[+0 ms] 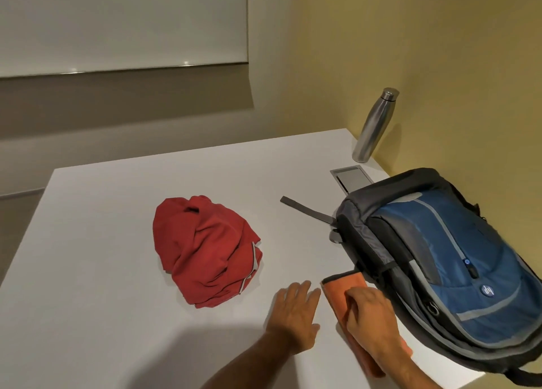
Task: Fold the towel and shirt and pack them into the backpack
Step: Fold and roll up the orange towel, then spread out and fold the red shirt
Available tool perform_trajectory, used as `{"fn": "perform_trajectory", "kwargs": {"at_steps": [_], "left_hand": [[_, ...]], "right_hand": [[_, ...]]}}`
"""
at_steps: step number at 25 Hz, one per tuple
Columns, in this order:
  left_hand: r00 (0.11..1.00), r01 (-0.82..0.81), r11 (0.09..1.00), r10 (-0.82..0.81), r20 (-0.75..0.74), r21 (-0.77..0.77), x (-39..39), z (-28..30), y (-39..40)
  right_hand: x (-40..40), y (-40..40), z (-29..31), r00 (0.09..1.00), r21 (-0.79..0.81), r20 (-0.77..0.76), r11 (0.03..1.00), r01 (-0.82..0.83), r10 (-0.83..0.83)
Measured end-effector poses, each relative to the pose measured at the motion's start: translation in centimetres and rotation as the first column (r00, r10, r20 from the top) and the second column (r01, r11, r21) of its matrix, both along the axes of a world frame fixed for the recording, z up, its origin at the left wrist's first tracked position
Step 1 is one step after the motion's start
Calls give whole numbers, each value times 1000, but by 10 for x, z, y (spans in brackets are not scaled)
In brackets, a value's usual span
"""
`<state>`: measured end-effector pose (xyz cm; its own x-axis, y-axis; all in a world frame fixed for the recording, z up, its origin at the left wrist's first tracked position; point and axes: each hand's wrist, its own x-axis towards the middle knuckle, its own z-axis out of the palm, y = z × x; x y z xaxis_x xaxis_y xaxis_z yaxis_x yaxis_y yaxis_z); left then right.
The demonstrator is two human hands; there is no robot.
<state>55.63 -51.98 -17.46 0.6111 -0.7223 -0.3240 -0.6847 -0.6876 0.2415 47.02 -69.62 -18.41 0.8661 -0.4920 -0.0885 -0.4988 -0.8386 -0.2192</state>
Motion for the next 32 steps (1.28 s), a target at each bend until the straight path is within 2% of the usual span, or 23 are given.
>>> {"fn": "perform_trajectory", "kwargs": {"at_steps": [2, 4, 6, 8, 12, 15, 22, 24, 27, 29, 31, 32], "left_hand": [[993, -45, 965, 72, 94, -257, 15, 3, 31], [963, 6, 868, 129, 236, -496, 32, 5, 63], [917, 53, 806, 196, 349, -590, 52, 11, 91], [878, -27, 787, 313, 362, -616, 69, 25, 115], [754, -448, 687, 634, 171, -572, 96, 37, 153], [740, -525, 646, 668, 78, -555, 104, 31, 169], [668, -677, 475, 717, -199, -561, 117, 35, 196], [662, -692, 454, 709, -243, -561, 118, 34, 207], [673, -692, 472, 695, -252, -546, 114, 31, 221], [693, -680, 501, 677, -246, -535, 112, 29, 231], [696, -676, 506, 678, -237, -535, 110, 26, 242], [683, -686, 499, 693, -231, -530, 109, 26, 247]], "right_hand": [[19, 13, -2, 993, 146, 120, 989, -27, 10], [45, 37, -1, 966, 160, 255, 983, -92, 48], [71, 69, 6, 941, 197, 328, 969, -149, 78], [93, 96, 8, 929, 206, 331, 948, -243, 167], [130, 139, 19, 842, 180, 358, 856, -486, 403], [153, 163, 16, 776, 30, 279, 802, -596, 566], [141, 197, 11, 799, -18, 193, 816, -577, 569], [127, 218, 11, 814, 58, 157, 818, -573, 559], [115, 250, 18, 813, 167, 158, 796, -582, 561], [109, 265, 34, 804, 393, 138, 713, -581, 578], [105, 274, 46, 805, 634, 173, 562, -532, 567], [103, 274, 46, 832, 671, 214, 542, -506, 513]]}}
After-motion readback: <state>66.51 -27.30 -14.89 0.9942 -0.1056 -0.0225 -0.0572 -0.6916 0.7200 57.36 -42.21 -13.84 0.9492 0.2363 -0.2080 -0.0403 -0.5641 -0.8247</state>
